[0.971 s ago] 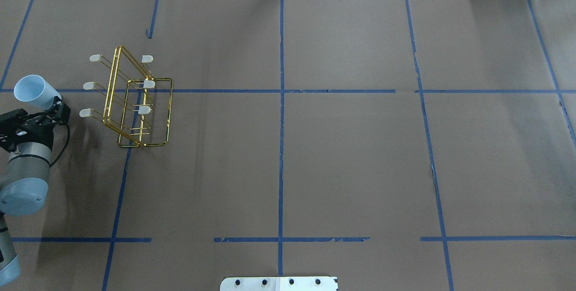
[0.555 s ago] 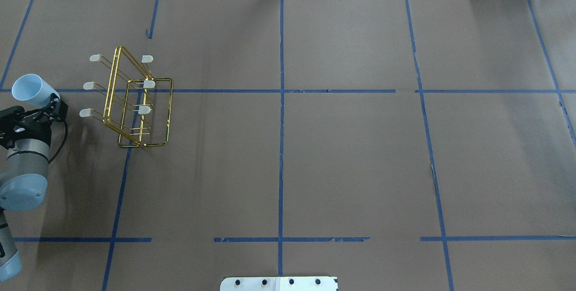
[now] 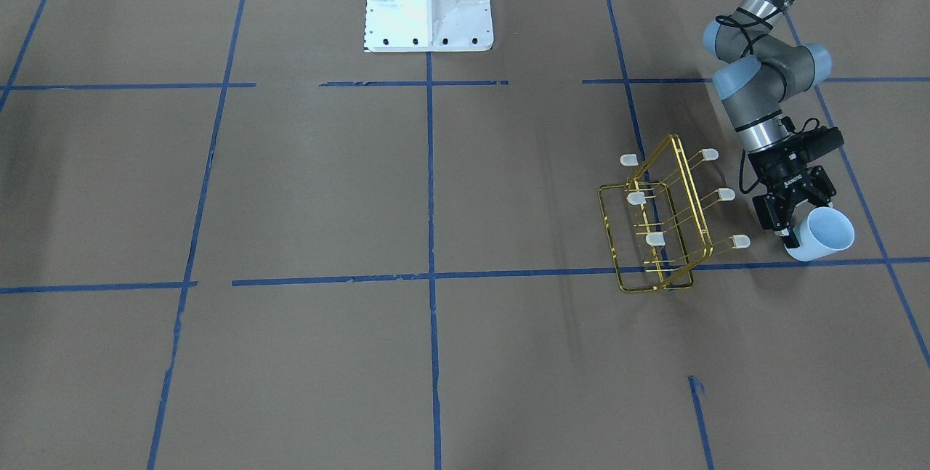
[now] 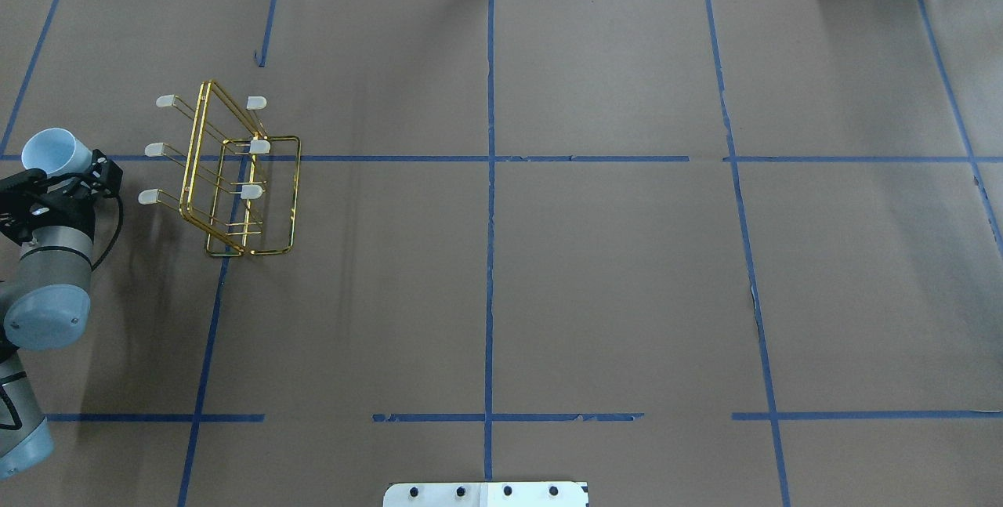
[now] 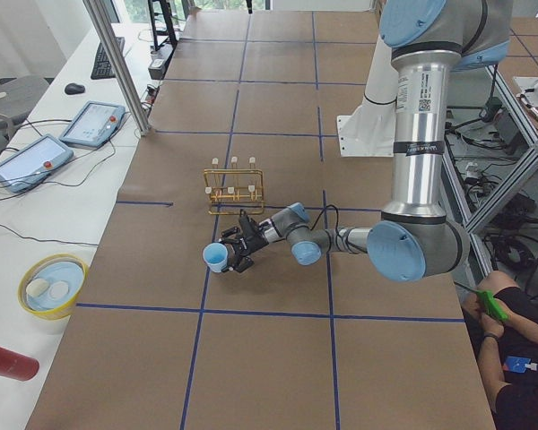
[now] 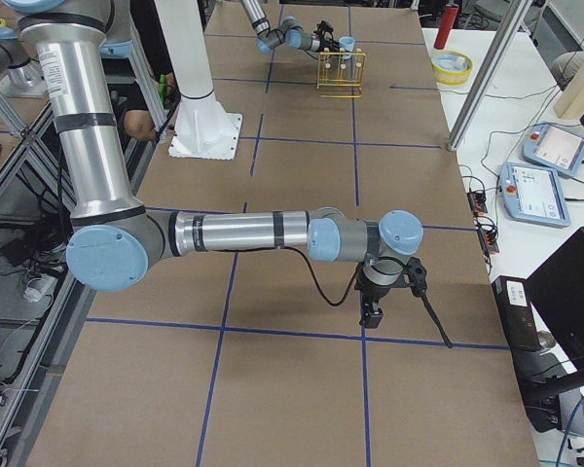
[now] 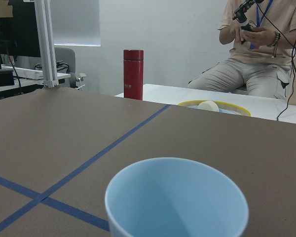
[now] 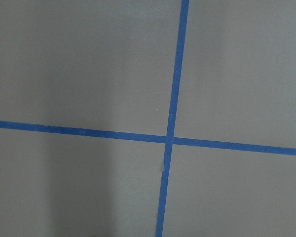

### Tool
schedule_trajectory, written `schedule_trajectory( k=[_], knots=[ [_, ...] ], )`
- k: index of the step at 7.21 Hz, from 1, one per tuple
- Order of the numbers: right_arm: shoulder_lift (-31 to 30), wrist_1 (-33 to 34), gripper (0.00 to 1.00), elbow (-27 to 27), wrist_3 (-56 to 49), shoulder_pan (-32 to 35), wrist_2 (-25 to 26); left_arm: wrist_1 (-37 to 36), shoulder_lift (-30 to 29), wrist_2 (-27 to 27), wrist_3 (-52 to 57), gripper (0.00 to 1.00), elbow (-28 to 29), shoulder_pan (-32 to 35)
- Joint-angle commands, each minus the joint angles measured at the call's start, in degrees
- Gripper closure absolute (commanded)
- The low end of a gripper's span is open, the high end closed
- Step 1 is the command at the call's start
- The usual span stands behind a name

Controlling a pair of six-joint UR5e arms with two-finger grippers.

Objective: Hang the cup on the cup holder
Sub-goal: 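Lift the light blue cup with the left gripper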

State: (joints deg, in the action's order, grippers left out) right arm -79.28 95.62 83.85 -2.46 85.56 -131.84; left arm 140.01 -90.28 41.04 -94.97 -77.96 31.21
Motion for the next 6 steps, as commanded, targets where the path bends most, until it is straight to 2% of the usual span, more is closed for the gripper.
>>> schedule_trajectory(
  k=[1, 4, 5, 6],
  knots=[
    [0.0, 0.0, 0.0, 0.0, 0.0, 0.0, 0.0, -0.1, -1.4, 1.0, 0.1, 0.0, 2.2, 1.1],
    [0.0, 0.0, 0.0, 0.0, 0.0, 0.0, 0.0, 0.0, -1.4, 1.9, 0.9, 0.0, 3.0, 1.9],
    [0.0, 0.0, 0.0, 0.0, 0.0, 0.0, 0.0, -0.1, -1.4, 1.9, 1.1, 0.15, 3.0, 2.0],
    [0.0, 0.0, 0.0, 0.0, 0.0, 0.0, 0.0, 0.0, -1.5, 2.0, 1.1, 0.56, 2.8, 2.4]
  ],
)
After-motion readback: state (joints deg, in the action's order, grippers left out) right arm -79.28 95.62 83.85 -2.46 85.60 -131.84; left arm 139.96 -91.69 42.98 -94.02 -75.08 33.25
